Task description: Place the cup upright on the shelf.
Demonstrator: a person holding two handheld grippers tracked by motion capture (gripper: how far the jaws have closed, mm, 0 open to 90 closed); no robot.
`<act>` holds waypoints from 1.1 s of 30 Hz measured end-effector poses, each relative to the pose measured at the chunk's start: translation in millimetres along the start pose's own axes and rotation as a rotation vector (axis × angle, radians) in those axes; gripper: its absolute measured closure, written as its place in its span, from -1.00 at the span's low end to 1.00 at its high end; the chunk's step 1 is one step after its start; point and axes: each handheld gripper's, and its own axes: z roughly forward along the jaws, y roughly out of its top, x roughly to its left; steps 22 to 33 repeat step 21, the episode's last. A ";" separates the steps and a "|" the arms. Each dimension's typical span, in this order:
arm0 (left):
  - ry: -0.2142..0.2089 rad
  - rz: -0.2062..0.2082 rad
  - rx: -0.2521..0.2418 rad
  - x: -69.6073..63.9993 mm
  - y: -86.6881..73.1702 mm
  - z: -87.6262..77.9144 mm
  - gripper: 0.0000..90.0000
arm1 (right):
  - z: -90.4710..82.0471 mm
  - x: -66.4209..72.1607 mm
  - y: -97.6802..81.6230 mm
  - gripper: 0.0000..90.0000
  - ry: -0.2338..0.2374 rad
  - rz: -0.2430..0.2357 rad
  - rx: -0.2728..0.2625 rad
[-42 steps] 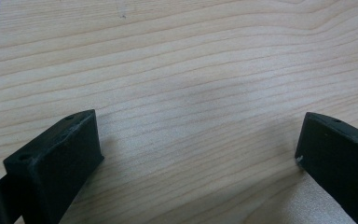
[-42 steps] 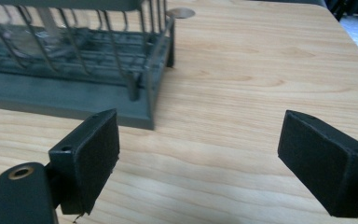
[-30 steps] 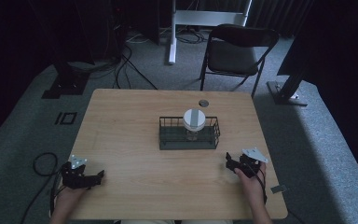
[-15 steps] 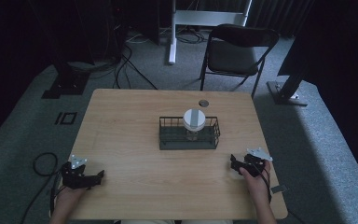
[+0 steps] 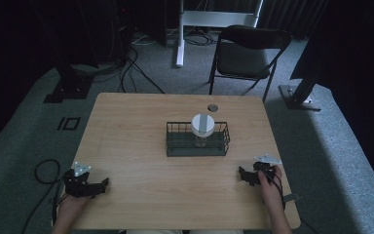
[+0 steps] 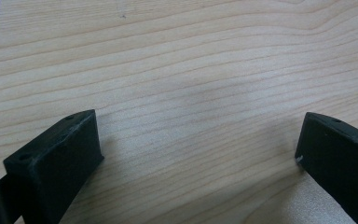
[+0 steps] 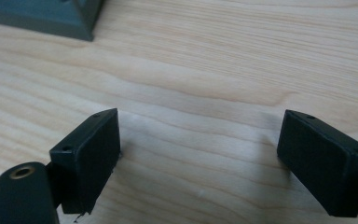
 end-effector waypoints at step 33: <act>0.000 0.000 0.000 0.0 0.0 0.0 -1.00 | 0.8 -0.7 0.4 -0.74 0.011 -0.008 0.002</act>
